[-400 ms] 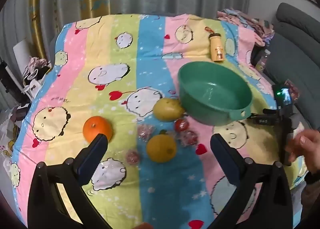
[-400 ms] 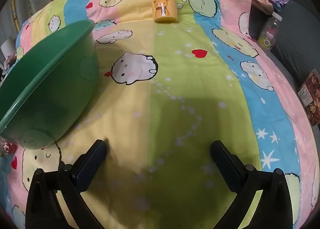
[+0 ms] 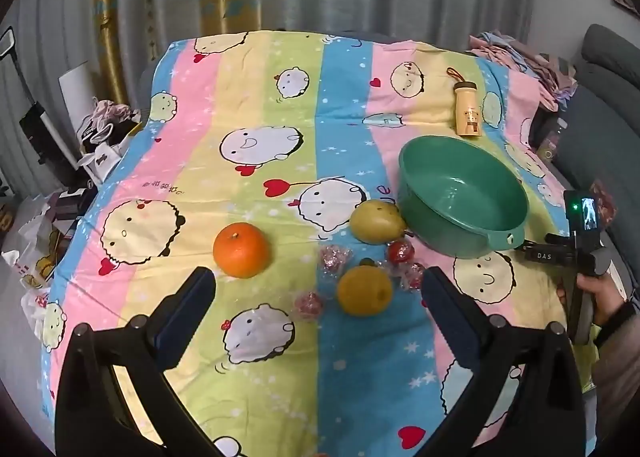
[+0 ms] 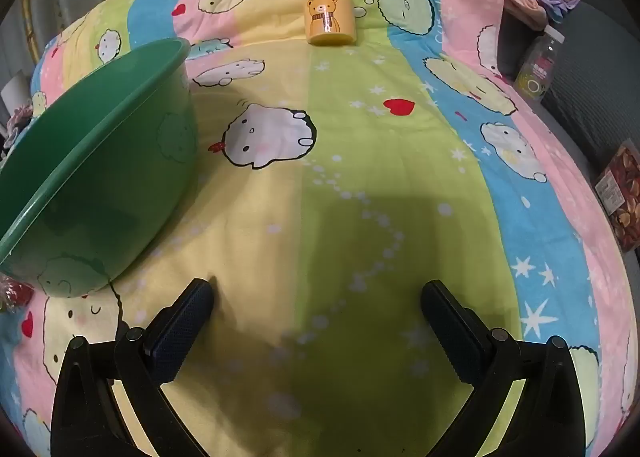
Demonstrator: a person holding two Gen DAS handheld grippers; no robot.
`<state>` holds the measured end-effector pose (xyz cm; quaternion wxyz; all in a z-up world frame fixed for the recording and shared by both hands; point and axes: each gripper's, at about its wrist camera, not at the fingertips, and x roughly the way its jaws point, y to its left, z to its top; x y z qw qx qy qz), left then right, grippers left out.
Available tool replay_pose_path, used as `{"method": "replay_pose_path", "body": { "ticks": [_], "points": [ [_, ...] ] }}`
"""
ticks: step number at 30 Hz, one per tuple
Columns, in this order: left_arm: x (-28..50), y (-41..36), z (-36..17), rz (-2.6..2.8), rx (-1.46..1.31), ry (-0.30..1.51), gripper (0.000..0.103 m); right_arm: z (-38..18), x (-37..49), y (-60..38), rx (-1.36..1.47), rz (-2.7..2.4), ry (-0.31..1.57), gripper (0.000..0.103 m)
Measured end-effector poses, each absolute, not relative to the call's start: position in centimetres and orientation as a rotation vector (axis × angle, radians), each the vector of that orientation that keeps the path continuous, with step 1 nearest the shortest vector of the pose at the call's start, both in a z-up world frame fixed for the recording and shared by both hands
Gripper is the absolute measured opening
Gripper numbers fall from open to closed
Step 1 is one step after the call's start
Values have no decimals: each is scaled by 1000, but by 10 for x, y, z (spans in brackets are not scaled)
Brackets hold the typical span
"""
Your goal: Organize fruits
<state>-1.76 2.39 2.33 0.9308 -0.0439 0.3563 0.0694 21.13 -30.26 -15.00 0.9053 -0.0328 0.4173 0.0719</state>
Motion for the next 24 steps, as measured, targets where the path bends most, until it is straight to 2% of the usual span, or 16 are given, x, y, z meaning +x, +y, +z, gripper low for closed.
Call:
{"method": "replay_pose_path", "body": {
  "ticks": [6, 17, 24],
  "points": [
    [-22, 18, 29, 150, -85, 710, 103, -140, 198, -298, -44, 124, 852, 103],
    [-34, 8, 43, 184, -53, 662, 103, -52, 83, -265, -63, 231, 666, 103],
    [-41, 9, 50, 190, -62, 647, 103, -25, 38, -209, -132, 383, 613, 103]
  ]
}}
